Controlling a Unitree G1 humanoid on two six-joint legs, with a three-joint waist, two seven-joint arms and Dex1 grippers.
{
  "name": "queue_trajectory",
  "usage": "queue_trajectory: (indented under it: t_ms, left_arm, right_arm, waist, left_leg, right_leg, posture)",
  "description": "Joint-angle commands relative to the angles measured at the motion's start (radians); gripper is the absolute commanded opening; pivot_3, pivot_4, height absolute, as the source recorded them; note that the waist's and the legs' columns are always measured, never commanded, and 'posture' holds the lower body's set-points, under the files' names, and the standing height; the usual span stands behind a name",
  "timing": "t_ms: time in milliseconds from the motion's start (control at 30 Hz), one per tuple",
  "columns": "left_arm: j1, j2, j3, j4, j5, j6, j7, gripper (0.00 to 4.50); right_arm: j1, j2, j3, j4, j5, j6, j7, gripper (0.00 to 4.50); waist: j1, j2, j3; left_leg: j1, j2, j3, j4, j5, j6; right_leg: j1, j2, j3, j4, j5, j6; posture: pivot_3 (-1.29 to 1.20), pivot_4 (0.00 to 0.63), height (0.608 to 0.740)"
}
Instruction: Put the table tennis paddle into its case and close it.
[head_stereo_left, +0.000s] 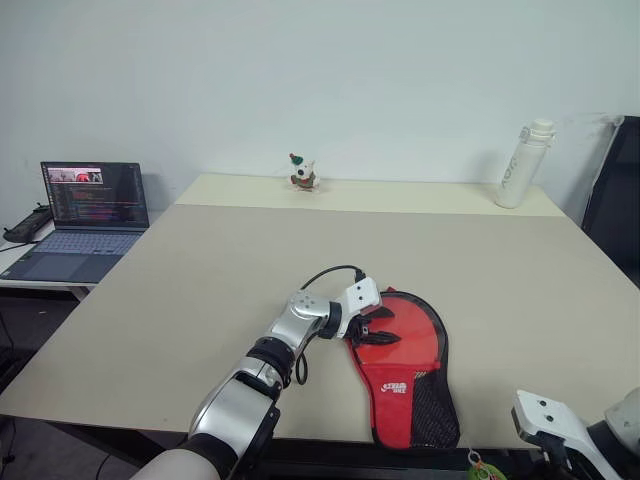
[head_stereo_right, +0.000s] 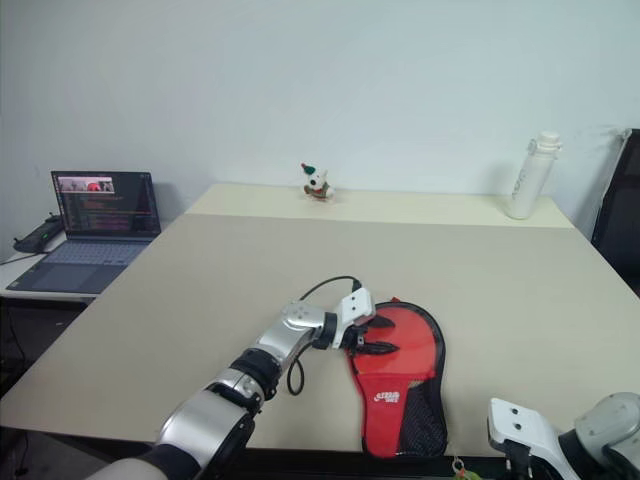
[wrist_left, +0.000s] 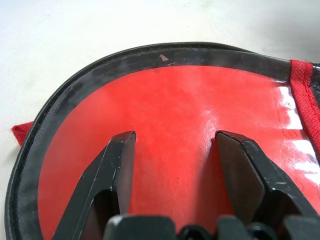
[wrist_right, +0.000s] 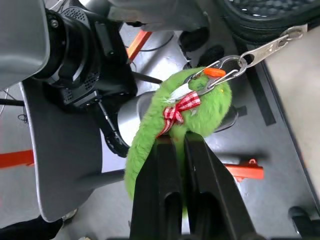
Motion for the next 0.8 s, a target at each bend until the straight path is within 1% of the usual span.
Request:
queue_trajectory:
  t_ms: [33, 233, 267, 300, 367, 467, 567, 667, 800]
  left_arm:
    - [0.035, 0.006, -0.041, 0.058, 0.067, 0.024, 0.008, 2.75]
    - [0.034, 0.005, -0.040, 0.056, 0.066, 0.023, 0.011, 2.75]
    - [0.034, 0.005, -0.040, 0.055, 0.066, 0.023, 0.012, 2.75]
    - [0.034, 0.005, -0.039, 0.054, 0.066, 0.023, 0.012, 2.75]
    - [0.033, 0.006, -0.038, 0.053, 0.065, 0.022, 0.012, 2.75]
    - [0.033, 0.008, -0.037, 0.051, 0.063, 0.022, 0.011, 2.75]
    - [0.032, 0.008, -0.035, 0.050, 0.062, 0.021, 0.012, 2.75]
    - [0.030, 0.010, -0.027, 0.036, 0.052, 0.021, 0.007, 2.75]
    - [0.042, 0.038, 0.001, -0.038, 0.016, 0.021, -0.029, 2.75]
  right_arm:
    - [-0.008, 0.001, 0.006, -0.037, 0.030, -0.005, -0.002, 0.01]
    - [-0.083, 0.014, 0.048, -0.014, 0.045, 0.023, -0.042, 0.01]
    - [-0.086, 0.012, 0.050, -0.012, 0.044, 0.019, -0.042, 0.38]
    - [-0.090, 0.009, 0.049, -0.011, 0.049, 0.019, -0.039, 0.50]
    - [-0.101, 0.008, 0.047, -0.008, 0.059, 0.019, -0.037, 1.05]
    - [-0.127, 0.021, 0.032, -0.005, 0.095, 0.024, -0.031, 2.07]
    - [-0.165, 0.033, 0.019, 0.013, 0.124, 0.021, -0.033, 2.07]
    - [-0.232, 0.062, 0.032, 0.070, 0.110, -0.019, -0.052, 2.07]
    - [-0.372, 0.144, 0.063, 0.184, 0.084, -0.088, -0.093, 2.07]
  waist:
    - [0.000, 0.000, 0.000]
    - [0.000, 0.000, 0.000]
    - [0.000, 0.000, 0.000]
    - [0.000, 0.000, 0.000]
    - [0.000, 0.000, 0.000]
    - [0.000, 0.000, 0.000]
    - [0.000, 0.000, 0.000]
    - [-0.001, -0.001, 0.000]
    - [-0.004, -0.001, 0.000]
  left_leg:
    - [0.000, 0.000, 0.000, 0.000, 0.000, 0.000]
    - [0.000, 0.000, 0.000, 0.000, 0.000, 0.000]
    - [0.000, 0.000, 0.000, 0.000, 0.000, 0.000]
    - [0.000, 0.000, 0.000, 0.000, 0.000, 0.000]
    - [0.000, 0.000, 0.000, 0.000, 0.000, 0.000]
    - [0.000, 0.000, 0.000, 0.000, 0.000, 0.000]
    - [0.000, 0.000, 0.000, 0.000, 0.000, 0.000]
    - [0.000, 0.000, 0.000, 0.000, 0.000, 0.000]
    - [0.000, 0.001, 0.000, 0.000, 0.000, 0.000]
  right_leg:
    - [0.000, 0.000, 0.000, 0.000, 0.000, 0.000]
    - [0.000, 0.000, 0.000, 0.000, 0.000, 0.000]
    - [0.000, 0.000, 0.000, 0.000, 0.000, 0.000]
    - [0.000, 0.000, 0.000, 0.000, 0.000, -0.001]
    - [0.000, 0.000, 0.000, 0.000, 0.000, -0.001]
    - [0.000, 0.000, 0.000, 0.000, 0.000, -0.001]
    - [0.000, 0.000, 0.000, 0.000, 0.001, -0.001]
    - [0.000, 0.000, 0.000, 0.000, 0.001, -0.002]
    - [0.000, 0.000, 0.000, 0.000, 0.001, -0.002]
  posture:
    - [0.00, 0.150, 0.740]
    - [0.00, 0.150, 0.740]
    - [0.00, 0.150, 0.740]
    - [0.00, 0.150, 0.740]
    - [0.00, 0.150, 0.740]
    - [0.00, 0.150, 0.740]
    - [0.00, 0.150, 0.740]
    - [0.00, 0.150, 0.740]
    - [0.00, 0.150, 0.740]
